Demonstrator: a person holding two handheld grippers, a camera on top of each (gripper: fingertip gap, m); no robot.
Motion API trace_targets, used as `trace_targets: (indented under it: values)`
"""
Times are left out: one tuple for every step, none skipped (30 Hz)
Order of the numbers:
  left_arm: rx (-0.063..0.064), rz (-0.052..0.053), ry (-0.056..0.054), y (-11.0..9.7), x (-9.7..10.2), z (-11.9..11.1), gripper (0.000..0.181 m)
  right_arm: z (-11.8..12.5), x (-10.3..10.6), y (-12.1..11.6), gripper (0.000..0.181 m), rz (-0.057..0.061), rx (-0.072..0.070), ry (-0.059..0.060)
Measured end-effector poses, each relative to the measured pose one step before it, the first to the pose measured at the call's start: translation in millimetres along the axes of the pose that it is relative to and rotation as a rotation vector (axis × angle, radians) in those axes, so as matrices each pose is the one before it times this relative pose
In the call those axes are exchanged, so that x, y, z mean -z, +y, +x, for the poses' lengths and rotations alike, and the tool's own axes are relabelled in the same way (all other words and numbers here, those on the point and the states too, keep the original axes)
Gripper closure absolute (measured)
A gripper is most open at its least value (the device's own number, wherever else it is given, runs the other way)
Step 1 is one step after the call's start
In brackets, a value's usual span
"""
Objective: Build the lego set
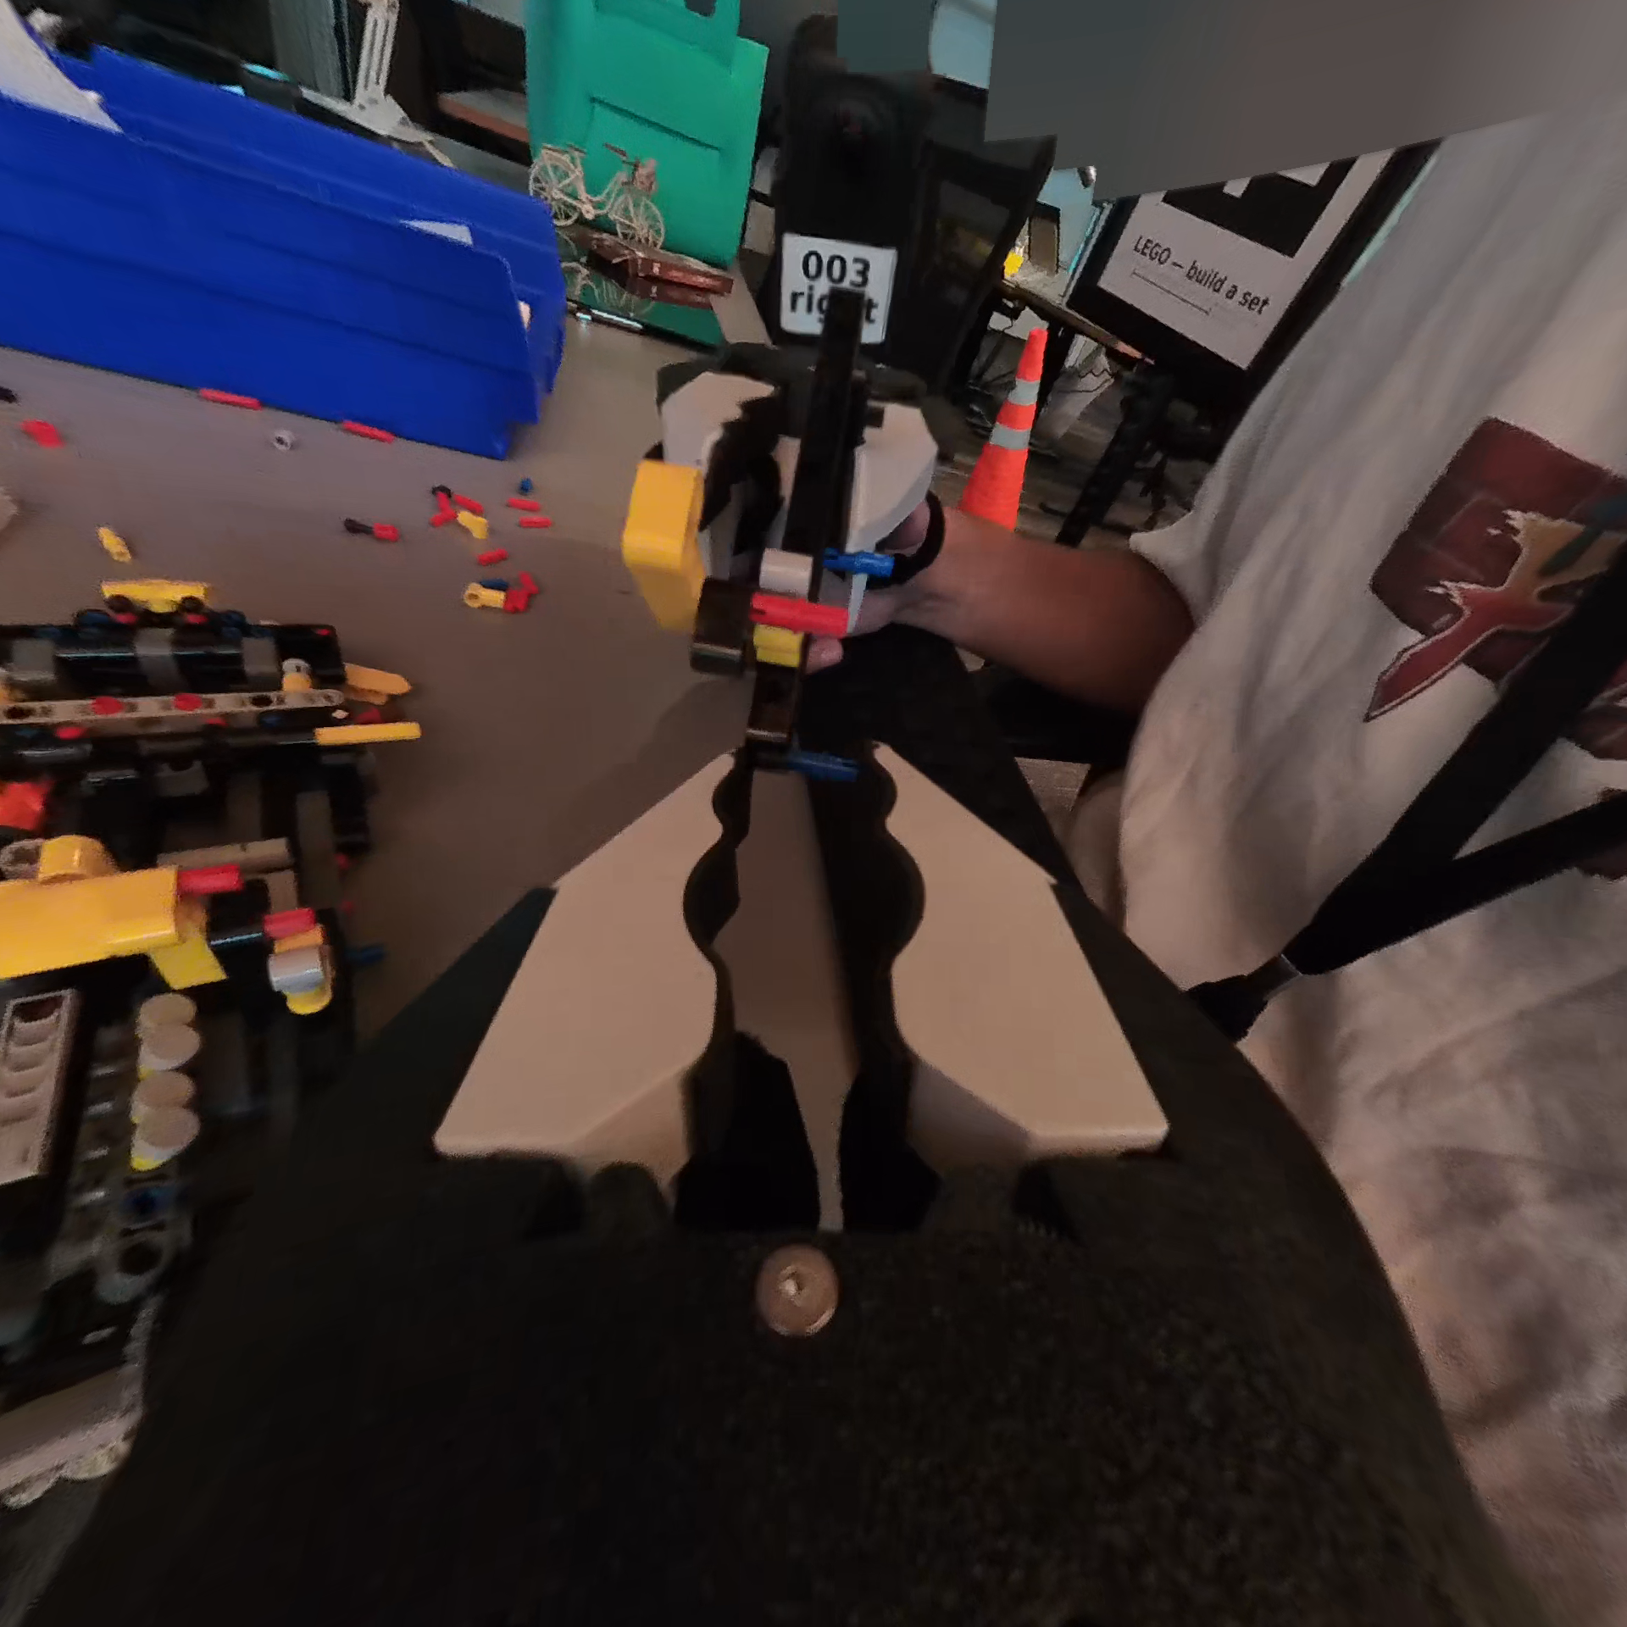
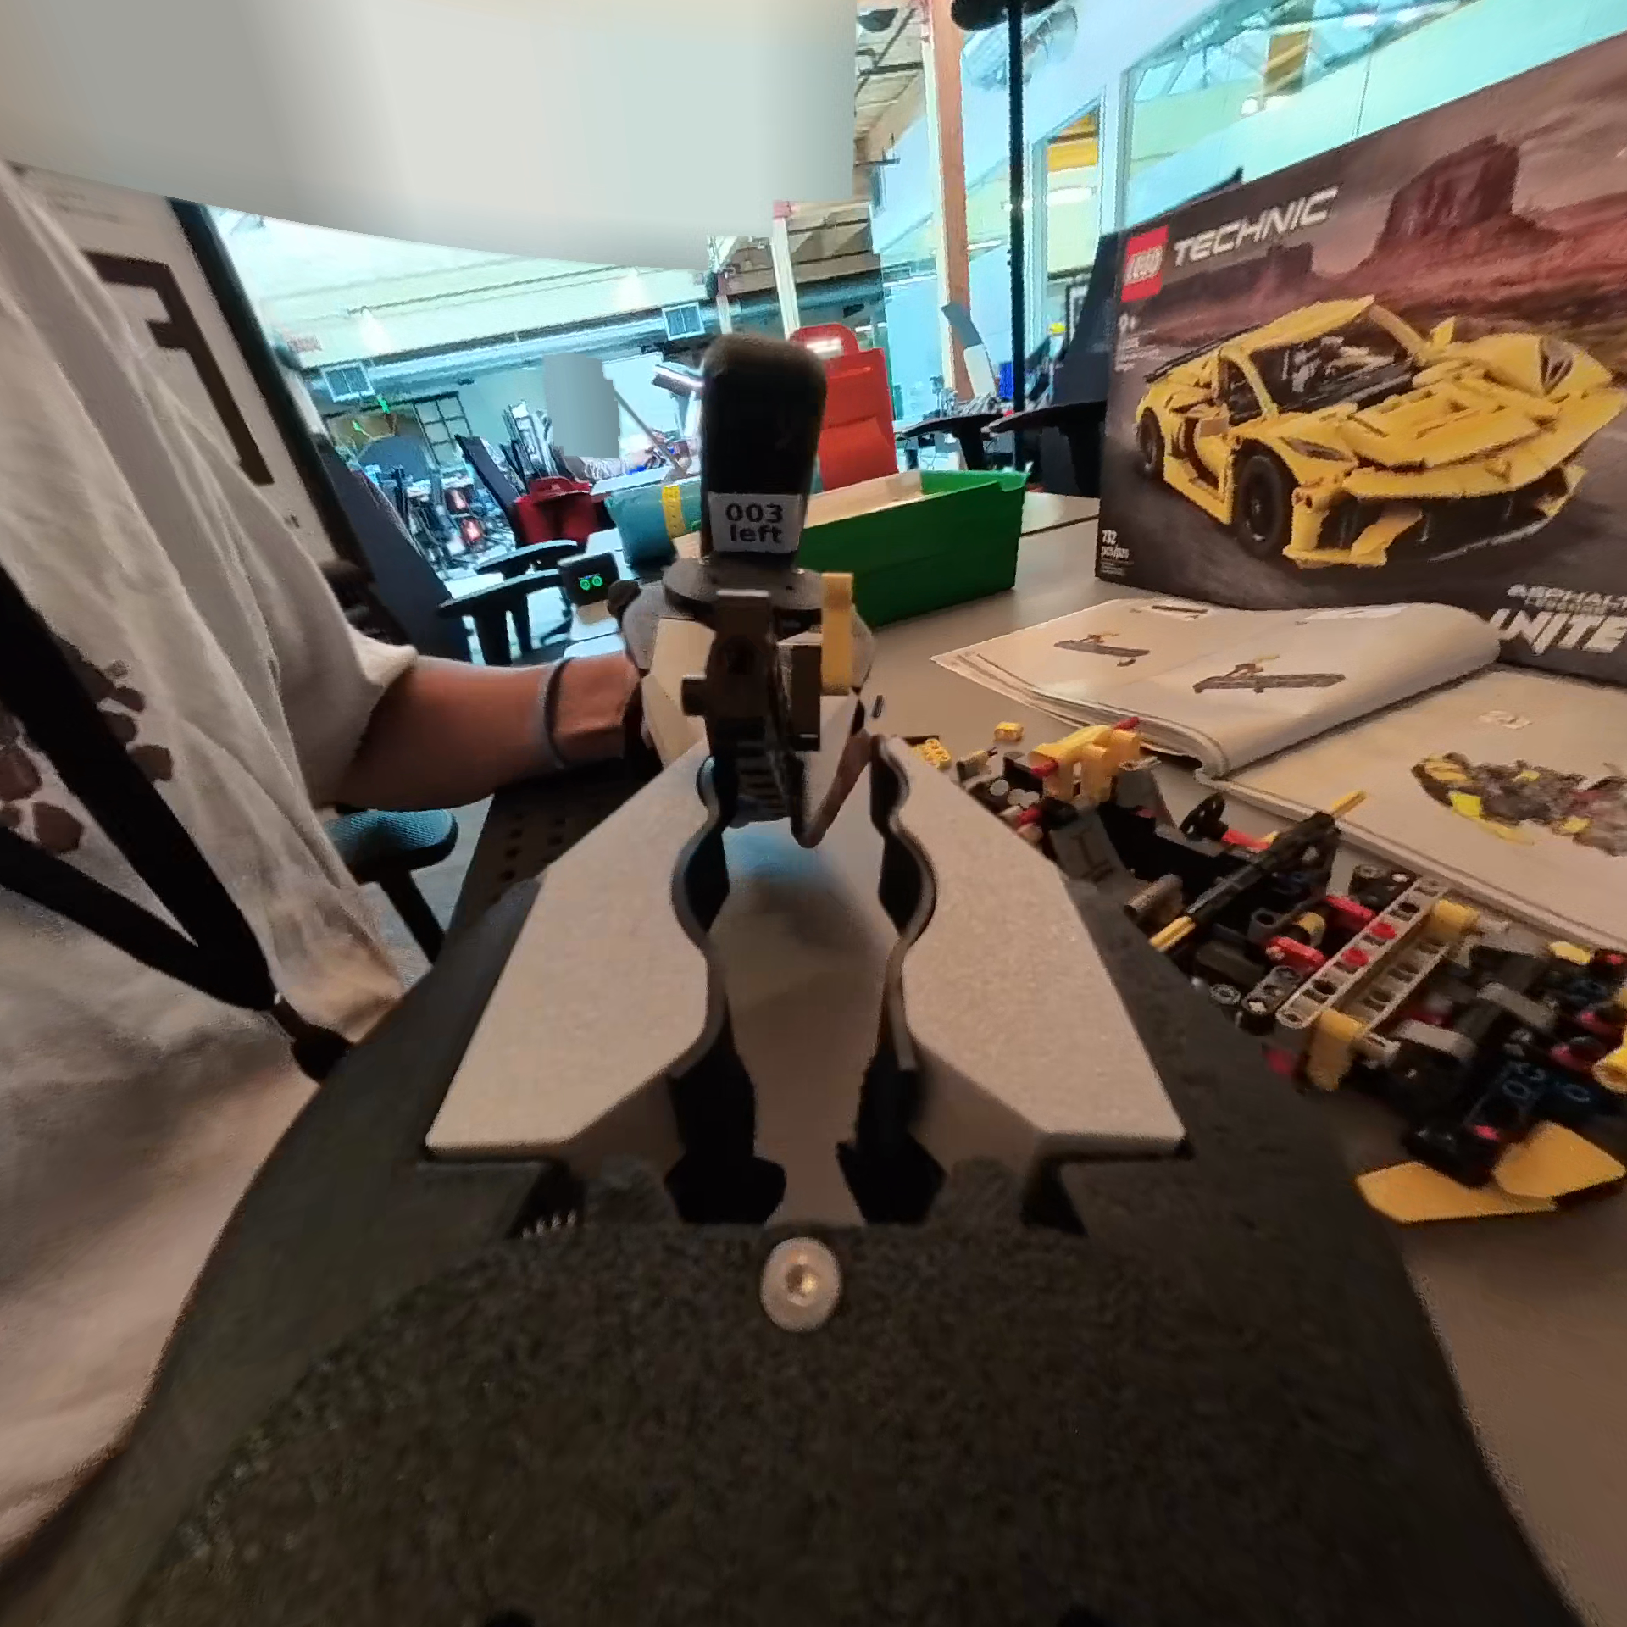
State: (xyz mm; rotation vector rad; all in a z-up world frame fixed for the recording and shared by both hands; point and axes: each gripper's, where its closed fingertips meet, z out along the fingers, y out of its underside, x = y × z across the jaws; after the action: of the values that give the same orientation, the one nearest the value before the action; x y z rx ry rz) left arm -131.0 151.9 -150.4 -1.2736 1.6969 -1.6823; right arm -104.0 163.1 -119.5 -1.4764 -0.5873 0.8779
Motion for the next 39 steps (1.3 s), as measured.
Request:
trace_targets:
  values:
    - [0.0135,0.0171,0.0060,-2.28,0.30,0.66,0.157,1.51,0.13,-0.93,0.151,0.0033,-0.0308,-0.0066]
    - [0.0245,0.0229,0.0134,-3.20,0.16,1.27,0.157,-0.54,0.31,-2.60,0.151,0.0114,-0.0223,-0.0099]
    - [0.0282,0.0295,0.0109,-4.04,0.13,0.41,0.157,-1.50,0.33,-3.28,0.153,0.0176,-0.0134,-0.0093]
    - [0.0290,0.0304,0.0134,-4.37,0.44,0.31,0.157,-2.83,0.05,-3.10,0.154,0.0199,-0.0071,-0.0155]
    - [0.0248,0.0320,0.0188,-4.83,0.66,1.43,0.157,-2.48,-0.08,-3.78,0.156,0.0265,-0.0168,-0.0162]
    - [0.0164,0.0315,0.0152,-4.93,0.50,1.58,0.157,-1.22,-0.21,-4.07,0.156,0.0297,-0.0403,-0.0155]
    - [0.0040,0.0198,0.0098,-3.07,-0.10,1.52,0.157,-0.91,-0.44,-2.96,0.156,0.0205,-0.0525,-0.0166]
    - [-0.0059,0.0053,0.0067,-0.76,-0.67,1.40,0.157,-4.70,-0.61,-1.51,0.144,0.0102,-0.0503,-0.0398]
    - [-0.0127,0.0006,-0.0025,0.07,-0.70,0.47,0.157,-5.77,-0.29,-2.83,0.135,0.0209,-0.0550,-0.0472]
    - [-0.0144,-0.0009,-0.0108,0.16,-0.47,-0.54,0.157,-3.21,0.25,-2.58,0.133,0.0181,-0.0455,-0.0285]
    - [-0.0086,-0.0025,-0.0064,0.22,-0.09,-0.05,0.157,-0.11,1.10,-1.41,0.134,0.0011,0.0007,-0.0001]
    - [-0.0034,-0.0023,-0.0120,-0.13,0.62,-1.13,0.157,1.11,2.71,-1.29,0.141,-0.0090,0.0392,0.0203]
    - [-0.0053,-0.0020,-0.0225,-0.20,1.31,-3.03,0.157,1.14,4.33,-4.55,0.150,0.0157,0.0507,0.0268]
    - [-0.0063,-0.0060,-0.0236,0.25,2.13,-3.53,0.157,2.61,5.26,-7.00,0.154,0.0399,0.0406,0.0316]
    - [-0.0016,-0.0029,-0.0247,-0.37,2.58,-3.89,0.157,4.26,4.85,-5.13,0.155,0.0315,0.0263,0.0314]
    - [0.0040,0.0033,-0.0185,-1.19,2.58,-3.17,0.157,4.14,3.62,-0.83,0.155,0.0015,0.0069,0.0244]
    - [0.0047,-0.0028,-0.0097,-0.08,2.02,-1.74,0.157,2.22,1.93,0.68,0.154,-0.0096,-0.0043,0.0096]
    - [-0.0012,-0.0103,-0.0147,1.08,0.98,-2.22,0.157,0.07,0.60,-0.59,0.154,0.0007,-0.0028,-0.0010]
    - [-0.0043,-0.0136,-0.0171,1.87,0.41,-2.40,0.157,-0.88,-0.36,-0.77,0.155,0.0070,0.0046,-0.0041]
    - [-0.0013,-0.0166,-0.0069,2.46,-0.21,-1.02,0.157,1.13,-1.08,1.85,0.155,-0.0069,0.0097,0.0078]
    - [0.0012,-0.0114,-0.0058,1.62,-0.36,-0.65,0.157,2.38,-1.17,3.54,0.157,-0.0197,0.0083,0.0142]
    - [0.0007,-0.0073,-0.0012,1.27,-0.35,0.16,0.157,1.99,-0.92,2.73,0.160,-0.0163,0.0030,0.0118]
    - [0.0010,-0.0083,0.0053,1.31,-0.40,1.18,0.157,2.18,-0.23,0.92,0.168,-0.0071,0.0010,0.0120]
    - [-0.0004,-0.0044,-0.0008,0.65,-0.27,0.37,0.157,3.14,0.48,1.00,0.174,-0.0052,-0.0025,0.0165]
    - [-0.0022,-0.0031,-0.0102,0.30,0.17,-1.09,0.157,2.78,0.48,1.24,0.174,-0.0060,-0.0167,0.0070]
    - [-0.0011,-0.0038,-0.0035,0.12,0.64,-0.35,0.157,0.97,0.36,1.71,0.174,-0.0159,-0.0279,-0.0065]
    - [0.0035,0.0042,0.0021,-1.28,1.32,0.45,0.157,0.64,0.05,1.07,0.175,-0.0186,-0.0156,-0.0047]
    - [0.0062,0.0148,0.0070,-2.53,1.86,1.31,0.157,0.25,-0.45,-0.26,0.175,-0.0053,-0.0008,-0.0024]
    - [0.0050,0.0134,0.0144,-2.00,2.16,2.61,0.157,-1.09,-1.38,-1.17,0.175,0.0065,-0.0096,-0.0102]
    - [0.0024,0.0103,0.0105,-1.54,2.27,2.36,0.157,-0.70,-1.78,-1.10,0.175,0.0058,-0.0226,-0.0132]
    - [0.0006,0.0166,-0.0005,-2.11,2.21,0.92,0.157,0.10,-1.98,-0.83,0.175,0.0037,-0.0298,-0.0131]
    - [0.0014,0.0229,0.0103,-1.76,2.31,2.14,0.157,-0.97,-1.93,-0.63,0.174,0.0034,-0.0261,-0.0222]
    - [0.0103,0.0219,0.0186,-1.48,2.24,2.52,0.157,-0.76,-1.38,-0.56,0.174,0.0004,-0.0226,-0.0206]
    - [0.0189,0.0172,0.0073,-1.75,2.07,0.43,0.156,-0.19,-0.55,-0.52,0.174,0.0004,-0.0136,-0.0126]
    - [0.0154,0.0166,-0.0005,-2.50,1.71,-0.65,0.155,0.37,0.15,-1.01,0.174,0.0059,-0.0064,-0.0047]
    - [0.0034,0.0138,0.0044,-2.33,1.23,0.67,0.155,0.06,0.84,-0.88,0.174,0.0065,-0.0079,-0.0049]
    - [-0.0020,0.0122,0.0056,-2.27,0.64,1.03,0.155,-0.31,0.94,-0.92,0.174,0.0079,-0.0099,-0.0052]
    - [-0.0007,0.0121,0.0041,-2.12,0.56,0.80,0.155,-0.25,0.98,-0.89,0.174,0.0085,-0.0087,-0.0034]
    - [0.0007,0.0090,0.0044,-1.45,0.31,0.67,0.155,-0.35,0.72,0.15,0.174,0.0017,-0.0049,-0.0007]
